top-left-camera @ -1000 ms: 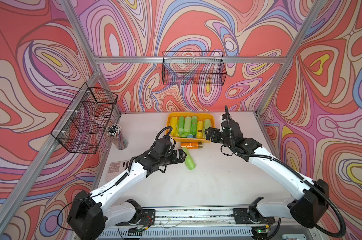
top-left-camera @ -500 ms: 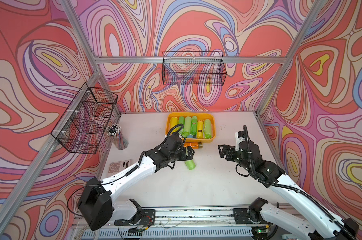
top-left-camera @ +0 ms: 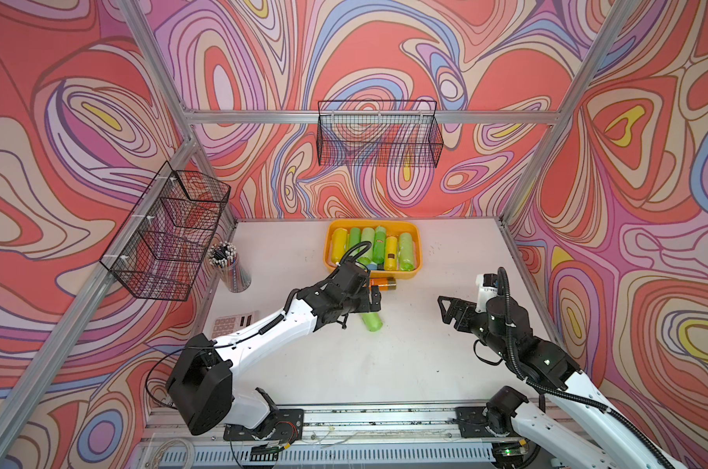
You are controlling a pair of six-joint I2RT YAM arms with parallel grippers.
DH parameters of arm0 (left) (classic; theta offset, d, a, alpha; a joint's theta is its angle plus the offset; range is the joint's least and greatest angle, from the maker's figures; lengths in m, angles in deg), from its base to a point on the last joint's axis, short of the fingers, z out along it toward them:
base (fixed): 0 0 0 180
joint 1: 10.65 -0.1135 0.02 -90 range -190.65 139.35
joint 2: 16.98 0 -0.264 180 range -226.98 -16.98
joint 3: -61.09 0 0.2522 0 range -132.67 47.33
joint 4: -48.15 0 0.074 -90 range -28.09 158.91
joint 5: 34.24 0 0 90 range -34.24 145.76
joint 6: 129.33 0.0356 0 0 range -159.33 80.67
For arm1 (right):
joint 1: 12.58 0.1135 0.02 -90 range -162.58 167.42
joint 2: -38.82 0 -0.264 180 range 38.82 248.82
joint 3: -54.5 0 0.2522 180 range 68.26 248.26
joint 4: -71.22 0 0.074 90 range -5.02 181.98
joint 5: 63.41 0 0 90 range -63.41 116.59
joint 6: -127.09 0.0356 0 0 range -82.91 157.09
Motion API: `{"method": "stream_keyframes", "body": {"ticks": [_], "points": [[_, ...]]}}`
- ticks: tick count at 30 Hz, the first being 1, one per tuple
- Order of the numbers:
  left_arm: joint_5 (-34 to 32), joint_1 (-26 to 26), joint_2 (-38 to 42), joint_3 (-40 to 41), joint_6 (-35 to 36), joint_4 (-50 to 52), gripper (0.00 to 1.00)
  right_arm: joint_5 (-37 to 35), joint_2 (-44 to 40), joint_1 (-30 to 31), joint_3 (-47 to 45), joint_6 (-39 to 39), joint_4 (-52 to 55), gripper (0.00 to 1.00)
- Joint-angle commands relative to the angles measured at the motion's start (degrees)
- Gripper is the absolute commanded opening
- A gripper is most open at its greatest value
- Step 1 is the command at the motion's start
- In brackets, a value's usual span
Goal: Put the roll of trash bags into the storage box
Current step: Pick up the roll of trash bags from the center of the board.
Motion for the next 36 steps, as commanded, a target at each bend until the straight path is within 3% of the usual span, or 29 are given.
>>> {"method": "stream_keyframes", "body": {"ticks": [1, 11, 18, 36], "points": [[-2.96, 0.16, 0.59, 1.91, -0.1, 1.15, 1.0, 1.53, -2.71, -0.05, -1.14, 1.52, 2.15, 0.97], [-3.76, 0.13, -4.7, 4.28, -3.94, -0.53, 0.99, 4.64, -4.95, -0.03, -3.41, 3.58, 2.8, 0.97], [-4.51, -0.23, -11.06, 1.77, -4.21, -0.94, 0.87, 4.56, -5.01, -0.04, -3.59, 4.37, 3.9, 0.96], [-2.33, -2.24, -19.97, -2.84, -2.95, -1.33, 0.73, 3.74, -2.74, -0.04, -3.86, 4.5, 4.64, 0.97]]}}
